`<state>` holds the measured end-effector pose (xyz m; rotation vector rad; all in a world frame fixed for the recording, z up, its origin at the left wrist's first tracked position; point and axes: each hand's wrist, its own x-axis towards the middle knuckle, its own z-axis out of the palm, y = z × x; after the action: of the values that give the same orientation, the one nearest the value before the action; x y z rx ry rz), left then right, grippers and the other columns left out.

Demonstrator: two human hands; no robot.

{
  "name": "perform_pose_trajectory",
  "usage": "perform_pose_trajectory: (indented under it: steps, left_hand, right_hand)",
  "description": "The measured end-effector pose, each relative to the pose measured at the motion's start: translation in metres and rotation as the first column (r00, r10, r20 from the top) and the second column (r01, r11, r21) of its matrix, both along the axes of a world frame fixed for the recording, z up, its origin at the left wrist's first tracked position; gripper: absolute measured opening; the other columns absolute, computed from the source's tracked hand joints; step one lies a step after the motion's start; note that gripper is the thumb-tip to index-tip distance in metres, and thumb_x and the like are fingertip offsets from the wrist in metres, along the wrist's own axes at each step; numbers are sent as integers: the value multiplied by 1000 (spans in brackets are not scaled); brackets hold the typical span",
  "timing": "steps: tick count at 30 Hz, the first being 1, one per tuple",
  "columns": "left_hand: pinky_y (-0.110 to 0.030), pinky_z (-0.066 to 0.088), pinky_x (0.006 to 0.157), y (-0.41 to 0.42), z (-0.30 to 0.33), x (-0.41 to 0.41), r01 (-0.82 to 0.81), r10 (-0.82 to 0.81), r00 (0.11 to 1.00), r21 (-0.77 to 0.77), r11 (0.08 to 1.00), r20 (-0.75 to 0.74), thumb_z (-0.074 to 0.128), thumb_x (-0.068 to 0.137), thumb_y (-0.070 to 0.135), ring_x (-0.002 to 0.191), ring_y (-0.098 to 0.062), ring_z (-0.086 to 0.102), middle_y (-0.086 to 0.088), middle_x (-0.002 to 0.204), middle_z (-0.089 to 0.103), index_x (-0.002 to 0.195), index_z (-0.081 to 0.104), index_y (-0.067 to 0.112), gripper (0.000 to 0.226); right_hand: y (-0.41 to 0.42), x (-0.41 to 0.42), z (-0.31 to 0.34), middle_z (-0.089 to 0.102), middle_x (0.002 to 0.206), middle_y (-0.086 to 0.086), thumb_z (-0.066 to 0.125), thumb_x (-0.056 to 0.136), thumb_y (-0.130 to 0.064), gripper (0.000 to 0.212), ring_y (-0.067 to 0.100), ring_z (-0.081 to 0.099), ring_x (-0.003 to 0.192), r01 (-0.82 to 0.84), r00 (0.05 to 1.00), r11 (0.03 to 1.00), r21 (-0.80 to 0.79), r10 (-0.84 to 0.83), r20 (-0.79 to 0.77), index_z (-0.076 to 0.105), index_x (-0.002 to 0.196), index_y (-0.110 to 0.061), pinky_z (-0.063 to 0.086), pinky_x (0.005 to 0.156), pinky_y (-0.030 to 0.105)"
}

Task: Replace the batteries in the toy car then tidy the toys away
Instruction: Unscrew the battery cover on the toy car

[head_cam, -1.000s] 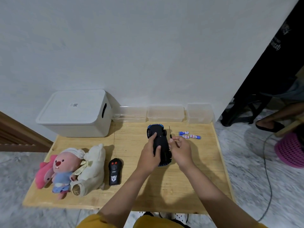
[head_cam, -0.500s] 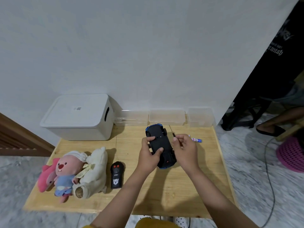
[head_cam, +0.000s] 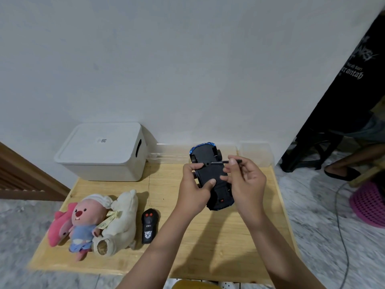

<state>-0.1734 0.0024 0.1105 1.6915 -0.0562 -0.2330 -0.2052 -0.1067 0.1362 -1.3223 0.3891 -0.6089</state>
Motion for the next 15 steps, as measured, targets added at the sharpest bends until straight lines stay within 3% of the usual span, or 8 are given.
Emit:
perform_pose_trajectory:
  steps: [3, 6, 10, 15]
  left_hand:
    - [-46, 58, 75, 2, 9, -3, 12, -12, 999, 6, 1000, 31, 66, 85, 5, 91, -26, 65, -9, 112, 56, 98, 40, 41, 46]
    - [-39, 60, 70, 3, 15, -6, 13, -13, 998, 4, 1000, 60, 65, 86, 3, 85, -20, 65, -7, 110, 55, 101, 39, 39, 46]
    - [-39, 59, 69, 4, 19, -7, 8, -8, 997, 5, 1000, 79, 65, 86, 2, 80, -18, 64, -7, 110, 55, 100, 39, 39, 47]
    - [-42, 59, 72, 5, 19, -6, -1, 2, 998, -9, 1000, 56, 65, 85, 2, 89, -25, 65, -8, 113, 56, 100, 39, 39, 47]
  right_hand:
    - [4, -1, 1, 65, 79, 7, 55, 92, -12, 11, 15, 67, 76, 39, 999, 991, -126, -35, 31, 64, 90, -18, 57, 61, 26]
    - [8, -1, 0, 64, 81, 8, 52, 94, -14, 13, 18, 66, 79, 82, 995, 978, -194, -69, 75, 61, 89, -22, 57, 61, 25]
    - [10, -1, -1, 62, 82, 6, 52, 94, -16, 13, 17, 65, 80, 108, 989, 966, -235, -81, 121, 59, 90, -26, 57, 61, 26]
    - [12, 1, -3, 60, 81, 7, 51, 94, -12, 15, 18, 65, 79, 118, 988, 960, -252, -88, 130, 59, 90, -24, 58, 61, 26]
